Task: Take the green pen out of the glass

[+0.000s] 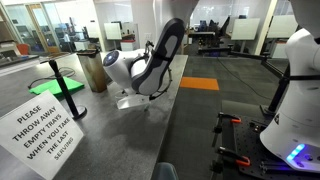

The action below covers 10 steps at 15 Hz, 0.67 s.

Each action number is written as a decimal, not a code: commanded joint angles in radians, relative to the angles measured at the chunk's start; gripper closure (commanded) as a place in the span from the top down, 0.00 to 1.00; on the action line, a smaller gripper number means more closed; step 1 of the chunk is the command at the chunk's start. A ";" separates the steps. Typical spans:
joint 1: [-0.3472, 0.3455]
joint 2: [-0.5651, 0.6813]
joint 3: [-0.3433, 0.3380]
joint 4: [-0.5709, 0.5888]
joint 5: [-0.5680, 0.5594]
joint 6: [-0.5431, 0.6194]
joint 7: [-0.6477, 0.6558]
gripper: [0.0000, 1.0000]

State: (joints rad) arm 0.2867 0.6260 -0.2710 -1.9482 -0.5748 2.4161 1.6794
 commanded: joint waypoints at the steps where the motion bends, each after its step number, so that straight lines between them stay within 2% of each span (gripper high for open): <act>1: -0.042 -0.064 0.055 -0.018 0.048 -0.081 -0.145 0.77; 4: -0.127 -0.148 0.126 -0.036 0.164 -0.074 -0.387 0.99; 10: -0.229 -0.332 0.182 -0.043 0.354 -0.144 -0.905 1.00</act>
State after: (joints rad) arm 0.0933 0.3718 -0.1246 -1.9534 -0.2884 2.3131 0.9639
